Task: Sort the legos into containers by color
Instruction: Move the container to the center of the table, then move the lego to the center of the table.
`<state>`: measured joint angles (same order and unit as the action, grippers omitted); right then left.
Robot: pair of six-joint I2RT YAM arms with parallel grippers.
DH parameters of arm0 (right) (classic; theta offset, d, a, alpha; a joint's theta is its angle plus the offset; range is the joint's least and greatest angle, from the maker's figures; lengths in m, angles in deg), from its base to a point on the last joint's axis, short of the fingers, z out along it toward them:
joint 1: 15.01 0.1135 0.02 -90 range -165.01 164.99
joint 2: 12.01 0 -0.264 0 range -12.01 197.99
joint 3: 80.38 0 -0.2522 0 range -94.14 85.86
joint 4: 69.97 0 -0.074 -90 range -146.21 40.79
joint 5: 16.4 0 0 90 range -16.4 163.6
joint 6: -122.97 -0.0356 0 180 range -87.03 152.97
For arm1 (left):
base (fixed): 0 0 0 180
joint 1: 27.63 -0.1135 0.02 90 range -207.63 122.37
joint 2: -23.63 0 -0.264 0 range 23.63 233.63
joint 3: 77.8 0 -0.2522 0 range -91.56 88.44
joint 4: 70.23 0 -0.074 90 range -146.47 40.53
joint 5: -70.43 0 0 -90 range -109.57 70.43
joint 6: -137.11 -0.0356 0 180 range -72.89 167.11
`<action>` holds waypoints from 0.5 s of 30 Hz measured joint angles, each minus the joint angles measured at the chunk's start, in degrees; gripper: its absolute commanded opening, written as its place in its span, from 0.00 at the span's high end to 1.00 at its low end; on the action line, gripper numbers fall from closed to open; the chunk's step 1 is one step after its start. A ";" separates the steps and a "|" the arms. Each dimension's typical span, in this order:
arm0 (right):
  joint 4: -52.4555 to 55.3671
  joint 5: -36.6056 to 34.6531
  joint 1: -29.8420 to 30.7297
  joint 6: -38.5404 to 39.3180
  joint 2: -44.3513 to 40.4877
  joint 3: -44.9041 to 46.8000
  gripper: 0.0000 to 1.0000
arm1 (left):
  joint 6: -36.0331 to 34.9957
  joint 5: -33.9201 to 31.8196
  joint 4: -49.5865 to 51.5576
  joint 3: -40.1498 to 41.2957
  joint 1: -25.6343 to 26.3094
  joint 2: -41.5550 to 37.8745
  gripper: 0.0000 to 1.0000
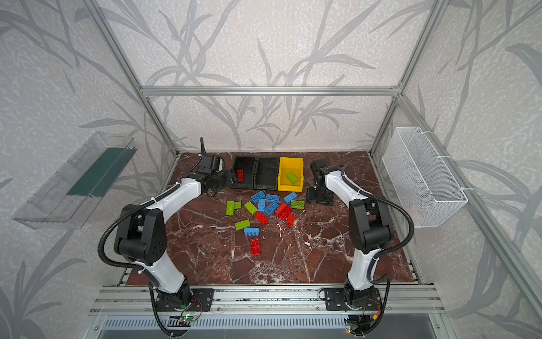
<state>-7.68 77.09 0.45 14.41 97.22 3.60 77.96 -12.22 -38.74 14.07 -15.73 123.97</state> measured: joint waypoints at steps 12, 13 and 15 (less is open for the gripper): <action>-5.99 4.46 0.50 6.49 12.81 -11.04 0.22 | 0.31 -1.68 3.85 -3.30 -1.70 4.24 0.26; -6.10 4.74 0.46 6.86 13.70 -12.24 0.21 | 0.44 -1.75 4.17 -3.30 -1.81 4.24 0.26; -6.19 5.46 0.44 7.78 15.39 -14.56 0.21 | 0.74 -1.90 4.59 -3.28 -1.90 4.22 0.26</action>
<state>-13.86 82.55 0.89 22.19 112.61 -10.95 78.71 -14.12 -34.15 10.79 -17.63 128.19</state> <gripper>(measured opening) 0.790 0.739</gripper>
